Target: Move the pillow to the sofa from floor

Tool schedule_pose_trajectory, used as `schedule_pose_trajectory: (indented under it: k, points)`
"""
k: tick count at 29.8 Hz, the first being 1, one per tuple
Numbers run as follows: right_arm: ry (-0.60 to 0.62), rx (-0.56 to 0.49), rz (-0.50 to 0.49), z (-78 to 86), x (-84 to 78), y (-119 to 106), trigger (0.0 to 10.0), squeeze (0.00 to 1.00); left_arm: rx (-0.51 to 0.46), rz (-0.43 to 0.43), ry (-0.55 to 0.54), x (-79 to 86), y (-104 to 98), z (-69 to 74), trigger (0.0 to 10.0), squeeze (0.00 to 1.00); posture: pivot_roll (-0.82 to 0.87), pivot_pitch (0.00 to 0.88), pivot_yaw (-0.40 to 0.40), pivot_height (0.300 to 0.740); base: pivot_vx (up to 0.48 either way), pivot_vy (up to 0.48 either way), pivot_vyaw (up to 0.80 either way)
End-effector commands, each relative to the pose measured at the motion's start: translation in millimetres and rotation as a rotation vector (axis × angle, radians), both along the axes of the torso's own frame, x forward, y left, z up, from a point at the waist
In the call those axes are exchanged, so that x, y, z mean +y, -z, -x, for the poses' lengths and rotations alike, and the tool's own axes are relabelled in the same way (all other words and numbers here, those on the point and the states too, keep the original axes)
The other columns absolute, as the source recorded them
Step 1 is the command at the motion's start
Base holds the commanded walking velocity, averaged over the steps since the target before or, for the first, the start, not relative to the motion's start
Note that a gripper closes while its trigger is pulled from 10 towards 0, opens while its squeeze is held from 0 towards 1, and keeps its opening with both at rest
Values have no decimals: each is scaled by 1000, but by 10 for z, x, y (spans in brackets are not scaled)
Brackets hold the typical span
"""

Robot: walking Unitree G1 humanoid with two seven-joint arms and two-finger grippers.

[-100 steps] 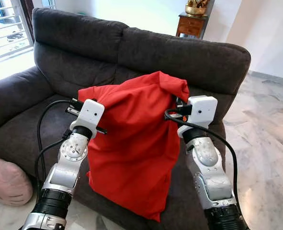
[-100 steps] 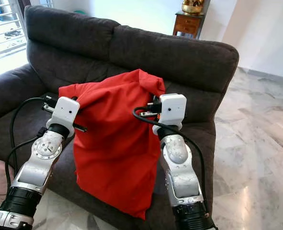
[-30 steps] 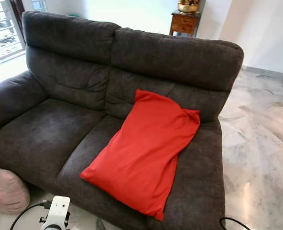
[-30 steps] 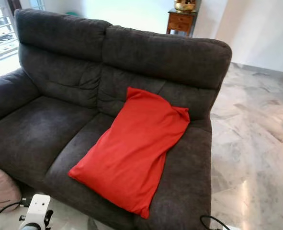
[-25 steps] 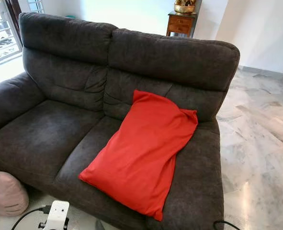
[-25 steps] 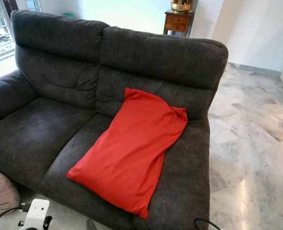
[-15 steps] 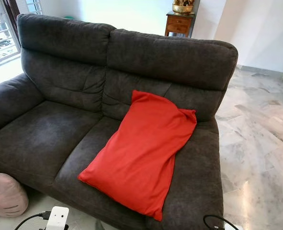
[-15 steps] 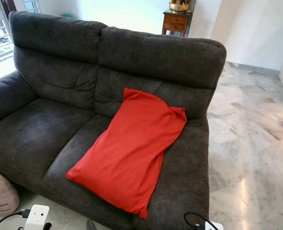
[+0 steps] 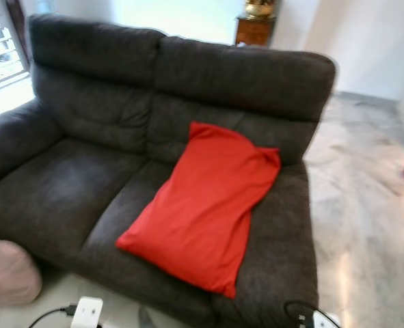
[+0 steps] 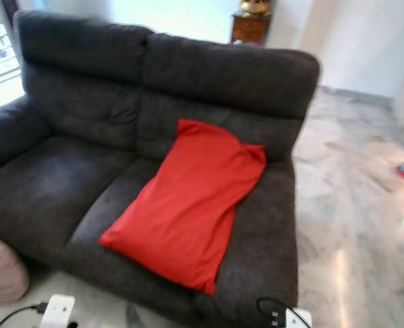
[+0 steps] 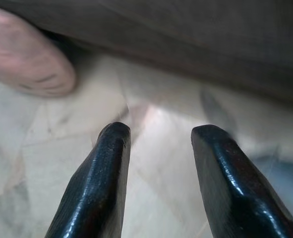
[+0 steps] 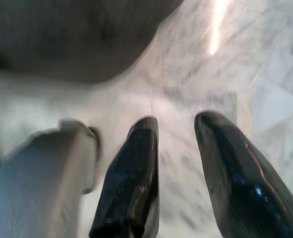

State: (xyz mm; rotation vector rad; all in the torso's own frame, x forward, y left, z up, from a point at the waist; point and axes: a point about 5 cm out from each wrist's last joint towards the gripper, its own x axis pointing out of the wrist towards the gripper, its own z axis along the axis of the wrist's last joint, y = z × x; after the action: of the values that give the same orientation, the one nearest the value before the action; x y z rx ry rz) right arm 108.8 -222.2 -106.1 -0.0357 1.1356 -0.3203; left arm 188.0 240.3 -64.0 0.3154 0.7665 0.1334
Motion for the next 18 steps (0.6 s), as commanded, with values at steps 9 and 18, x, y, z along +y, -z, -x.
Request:
schedule_pose_trajectory:
  k: [9, 18]
  points:
    - [-21, -60, 9, -200, -30, -68, 10000, 0, 83, 7, -15, -20, 123, 207, 10000, 0, 35, 0, -52, 740, -255, 0, 0]
    - [-2, -80, 2, -233, -29, -80, 10000, 0, 98, 9, -7, -73, 138, 192, 10000, 0, 38, 0, -57, 740, 0, 0, 0]
